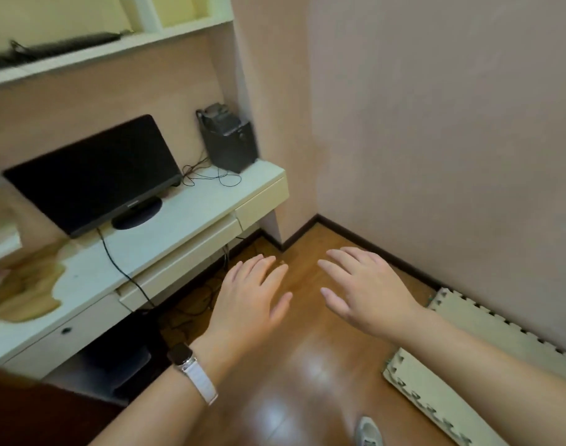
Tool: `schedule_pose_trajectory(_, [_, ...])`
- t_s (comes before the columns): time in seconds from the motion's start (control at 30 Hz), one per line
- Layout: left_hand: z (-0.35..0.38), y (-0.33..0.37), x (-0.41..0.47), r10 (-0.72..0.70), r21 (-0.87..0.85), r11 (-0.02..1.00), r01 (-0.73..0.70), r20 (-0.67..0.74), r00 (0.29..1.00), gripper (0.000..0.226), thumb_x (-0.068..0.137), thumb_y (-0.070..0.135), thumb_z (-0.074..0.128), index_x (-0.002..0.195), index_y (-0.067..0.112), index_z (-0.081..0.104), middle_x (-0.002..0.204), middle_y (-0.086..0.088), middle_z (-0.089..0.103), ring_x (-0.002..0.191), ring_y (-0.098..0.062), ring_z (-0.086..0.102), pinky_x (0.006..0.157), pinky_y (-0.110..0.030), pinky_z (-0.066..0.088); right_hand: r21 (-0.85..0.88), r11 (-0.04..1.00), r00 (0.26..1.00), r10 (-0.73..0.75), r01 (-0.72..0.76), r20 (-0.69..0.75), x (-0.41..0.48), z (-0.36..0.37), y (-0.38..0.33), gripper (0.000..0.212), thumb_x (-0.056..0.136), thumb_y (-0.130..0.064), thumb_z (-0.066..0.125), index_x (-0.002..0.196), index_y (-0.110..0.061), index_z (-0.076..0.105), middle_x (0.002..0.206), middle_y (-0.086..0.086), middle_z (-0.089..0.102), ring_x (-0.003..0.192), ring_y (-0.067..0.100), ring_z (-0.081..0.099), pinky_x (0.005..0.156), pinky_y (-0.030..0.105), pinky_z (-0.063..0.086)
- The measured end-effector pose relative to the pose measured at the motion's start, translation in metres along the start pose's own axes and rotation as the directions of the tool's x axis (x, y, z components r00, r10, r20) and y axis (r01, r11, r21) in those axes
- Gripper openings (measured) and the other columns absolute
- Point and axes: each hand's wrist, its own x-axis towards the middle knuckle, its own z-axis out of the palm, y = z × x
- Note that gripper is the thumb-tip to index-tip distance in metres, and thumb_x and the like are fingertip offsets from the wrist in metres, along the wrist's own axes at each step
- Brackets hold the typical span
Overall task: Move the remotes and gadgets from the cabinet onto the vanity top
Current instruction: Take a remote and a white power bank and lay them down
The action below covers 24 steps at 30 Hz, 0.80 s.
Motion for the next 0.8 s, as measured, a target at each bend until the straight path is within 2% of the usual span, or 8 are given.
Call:
schedule_pose_trajectory(0.1, [-0.001, 0.007, 0.036, -0.045, 0.037, 0.998, 0.045, -0.012, 0.999, 0.048, 0.092, 0.047, 0.042, 0.13, 0.024, 0.057, 0.136, -0.002, 0.057, 0.131, -0.021, 0.048, 0.11, -0.043, 0.032, 0.026, 0.998, 0.998, -0.048, 0.049, -0.038, 0.029, -0.008, 0.032, 0.049, 0.093, -0.05, 0.045, 0.128, -0.02, 0.06, 0.13, 0.003, 0.063, 0.123, 0.026, 0.055, 0.101, 0.041, 0.045])
schedule_pose_trajectory(0.27, [-0.001, 0.02, 0.088, -0.078, 0.091, 0.992, 0.082, -0.045, 0.996, 0.045, 0.092, 0.044, 0.053, 0.133, 0.024, 0.056, 0.135, 0.0, 0.057, 0.129, -0.019, 0.047, 0.109, -0.04, 0.033, 0.034, 0.993, 0.99, -0.11, 0.113, -0.086, 0.071, -0.02, 0.089, 0.051, 0.092, -0.048, 0.042, 0.127, -0.017, 0.062, 0.126, 0.005, 0.065, 0.118, 0.028, 0.058, 0.097, 0.041, 0.047])
schedule_pose_trajectory(0.4, [-0.005, 0.024, 0.119, -0.084, 0.138, 0.986, 0.092, -0.065, 0.994, 0.045, 0.092, 0.043, 0.052, 0.133, 0.023, 0.056, 0.135, 0.0, 0.056, 0.129, -0.02, 0.047, 0.11, -0.037, 0.028, 0.022, 0.986, 0.983, -0.162, 0.164, -0.082, 0.099, -0.025, 0.119, 0.05, 0.093, -0.048, 0.04, 0.127, -0.018, 0.06, 0.127, 0.005, 0.064, 0.119, 0.028, 0.057, 0.097, 0.041, 0.047])
schedule_pose_trajectory(0.6, [-0.01, 0.013, 0.155, -0.115, 0.172, 0.977, 0.125, -0.07, 0.991, 0.048, 0.094, 0.047, 0.043, 0.137, 0.026, 0.051, 0.139, 0.001, 0.053, 0.133, -0.02, 0.043, 0.114, -0.041, 0.029, 0.037, 0.978, 0.973, -0.198, 0.204, -0.119, 0.138, -0.025, 0.142, 0.046, 0.092, -0.047, 0.043, 0.124, -0.018, 0.06, 0.123, 0.004, 0.064, 0.115, 0.028, 0.057, 0.093, 0.041, 0.048])
schedule_pose_trajectory(0.8, [0.003, -0.023, 0.194, -0.118, 0.158, 0.979, 0.132, -0.097, 0.988, 0.045, 0.092, 0.046, 0.048, 0.131, 0.025, 0.056, 0.134, 0.0, 0.057, 0.129, -0.021, 0.046, 0.11, -0.041, 0.032, 0.021, 0.977, 0.973, -0.209, 0.212, -0.1, 0.192, -0.011, 0.151, 0.048, 0.091, -0.048, 0.044, 0.124, -0.017, 0.061, 0.123, 0.005, 0.064, 0.115, 0.028, 0.057, 0.093, 0.04, 0.047])
